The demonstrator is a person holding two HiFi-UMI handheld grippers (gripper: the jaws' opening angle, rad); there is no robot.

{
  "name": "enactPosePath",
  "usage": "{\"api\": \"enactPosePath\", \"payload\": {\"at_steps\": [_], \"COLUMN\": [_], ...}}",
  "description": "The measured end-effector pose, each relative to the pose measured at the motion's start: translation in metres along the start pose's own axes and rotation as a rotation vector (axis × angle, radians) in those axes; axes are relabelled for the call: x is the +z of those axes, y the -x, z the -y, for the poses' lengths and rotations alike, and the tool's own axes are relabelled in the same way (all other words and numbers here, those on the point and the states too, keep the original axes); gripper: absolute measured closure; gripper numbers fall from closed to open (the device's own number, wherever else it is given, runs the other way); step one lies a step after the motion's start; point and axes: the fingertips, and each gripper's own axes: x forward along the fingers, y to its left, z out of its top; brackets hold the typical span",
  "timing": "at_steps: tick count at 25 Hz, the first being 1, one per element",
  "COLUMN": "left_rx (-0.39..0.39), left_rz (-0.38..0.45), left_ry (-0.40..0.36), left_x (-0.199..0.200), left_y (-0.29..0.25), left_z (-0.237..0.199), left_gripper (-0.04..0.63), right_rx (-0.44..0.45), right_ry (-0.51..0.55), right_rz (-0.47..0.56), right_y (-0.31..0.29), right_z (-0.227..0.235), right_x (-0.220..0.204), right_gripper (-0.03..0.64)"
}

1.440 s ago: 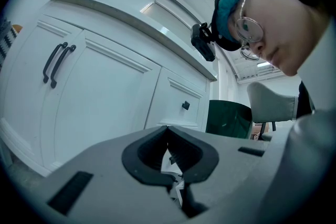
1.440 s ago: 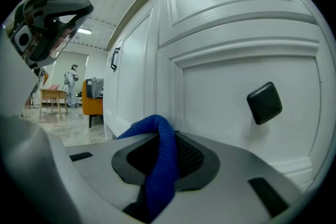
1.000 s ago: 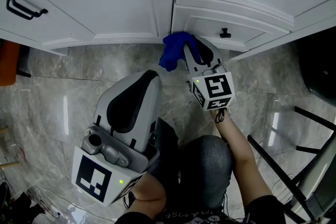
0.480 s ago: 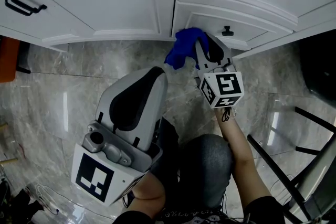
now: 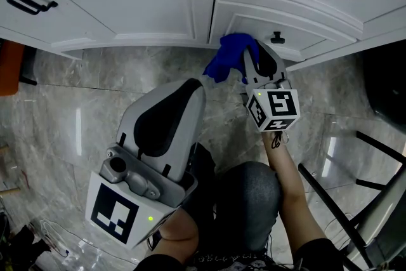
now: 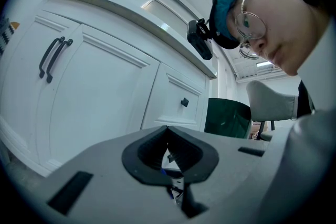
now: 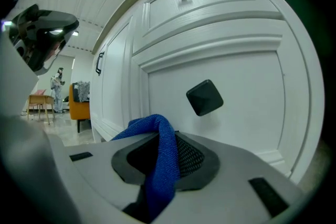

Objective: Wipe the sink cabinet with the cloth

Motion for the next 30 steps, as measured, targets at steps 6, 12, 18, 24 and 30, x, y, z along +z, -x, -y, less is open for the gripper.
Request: {"api": "enactPosePath", "payload": {"at_steps": [6, 12, 18, 24, 30], "left_rx": [0.000, 0.000, 0.000, 0.000, -0.002], "left_rz": [-0.002, -0.004, -0.005, -0.004, -0.005], "left_ry": [-0.001, -0.003, -0.005, -0.004, -0.005], "left_x": [-0.001, -0.001, -0.001, -0.001, -0.001], "left_y": [-0.001, -0.001, -0.001, -0.001, -0.002], "left_z": [0.000, 0.000, 0.001, 0.001, 0.002], "left_gripper": [0.591, 0.591, 0.591, 0.591, 0.591], "right_rx": [-0.009, -0.018, -0.032, -0.040, -0.051], "right_ry": [-0.005, -0.005, -0.009, -0.010, -0.013], "right_rz": [0.003, 0.004, 0.005, 0.007, 0.009], "right_y": [0.002, 0.004, 0.007, 0.009, 0.011], "right_z": [0.005, 0.008, 0.013, 0.016, 0.020], "right_x": [-0.001, -0.001, -0.001, -0.001, -0.001], "right_gripper": [0.528, 0.528, 0.528, 0.528, 0.528]}}
